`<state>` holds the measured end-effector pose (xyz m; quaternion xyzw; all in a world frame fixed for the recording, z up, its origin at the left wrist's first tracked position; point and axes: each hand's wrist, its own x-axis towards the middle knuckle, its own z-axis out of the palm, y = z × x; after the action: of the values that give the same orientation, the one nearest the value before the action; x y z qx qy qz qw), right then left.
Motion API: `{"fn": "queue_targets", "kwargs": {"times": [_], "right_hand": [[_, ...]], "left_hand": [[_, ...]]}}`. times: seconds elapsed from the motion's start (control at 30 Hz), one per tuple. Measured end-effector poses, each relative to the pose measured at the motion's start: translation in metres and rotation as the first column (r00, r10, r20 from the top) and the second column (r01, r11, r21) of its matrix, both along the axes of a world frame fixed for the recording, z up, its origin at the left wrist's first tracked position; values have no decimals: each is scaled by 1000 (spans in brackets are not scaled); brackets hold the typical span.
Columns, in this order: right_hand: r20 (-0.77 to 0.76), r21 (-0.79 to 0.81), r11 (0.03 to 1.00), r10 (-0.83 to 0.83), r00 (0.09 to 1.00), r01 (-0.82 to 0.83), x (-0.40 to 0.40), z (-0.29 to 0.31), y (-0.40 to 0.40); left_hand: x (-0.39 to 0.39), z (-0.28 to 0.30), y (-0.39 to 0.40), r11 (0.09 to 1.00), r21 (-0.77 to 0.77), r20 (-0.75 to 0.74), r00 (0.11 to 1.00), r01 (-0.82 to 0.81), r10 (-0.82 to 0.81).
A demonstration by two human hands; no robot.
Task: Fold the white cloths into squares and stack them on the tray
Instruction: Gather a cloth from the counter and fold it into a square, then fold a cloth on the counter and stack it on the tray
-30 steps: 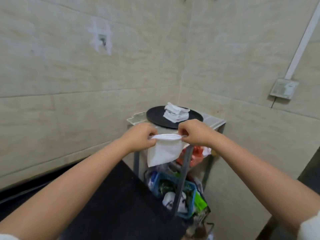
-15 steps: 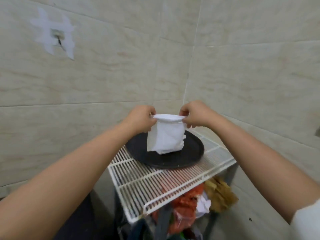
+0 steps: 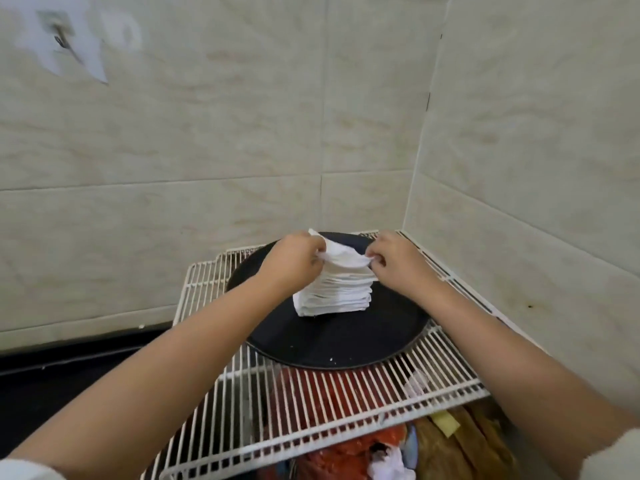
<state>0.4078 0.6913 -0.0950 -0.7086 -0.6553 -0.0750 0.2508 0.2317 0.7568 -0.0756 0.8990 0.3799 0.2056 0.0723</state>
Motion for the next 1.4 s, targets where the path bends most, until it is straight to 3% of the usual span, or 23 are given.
{"fn": "queue_targets", "kwargs": {"times": [0.2, 0.4, 0.57, 0.7, 0.87, 1.03, 1.23, 1.4], "right_hand": [[25, -34, 999, 30, 999, -30, 6, -21, -6], [-43, 194, 980, 47, 998, -38, 14, -16, -3], [49, -163, 987, 9, 999, -1, 8, -30, -3], [131, -163, 983, -64, 989, 85, 6, -24, -11], [206, -163, 983, -53, 977, 88, -30, 4, -19], [228, -148, 981, 156, 961, -124, -143, 32, -15], [196, -315, 885, 413, 890, -342, -370, 32, -16], [154, -354, 758, 625, 765, -548, -560, 24, -42]], "left_hand": [[-2, -16, -10, 997, 78, -179, 984, -8, 22], [12, -12, -17, 976, 215, -247, 965, -35, 89], [6, -23, -18, 979, 197, -355, 926, -56, 125], [-1, -24, -22, 980, 183, -352, 925, -78, 140], [-49, -15, -26, 962, 121, -320, 908, -243, 270], [-179, -6, -34, 895, 91, -275, 853, -436, 443], [-386, -1, -98, 733, 163, -257, 689, -660, 677], [-551, -7, -176, 550, 188, -250, 502, -814, 828]]}}
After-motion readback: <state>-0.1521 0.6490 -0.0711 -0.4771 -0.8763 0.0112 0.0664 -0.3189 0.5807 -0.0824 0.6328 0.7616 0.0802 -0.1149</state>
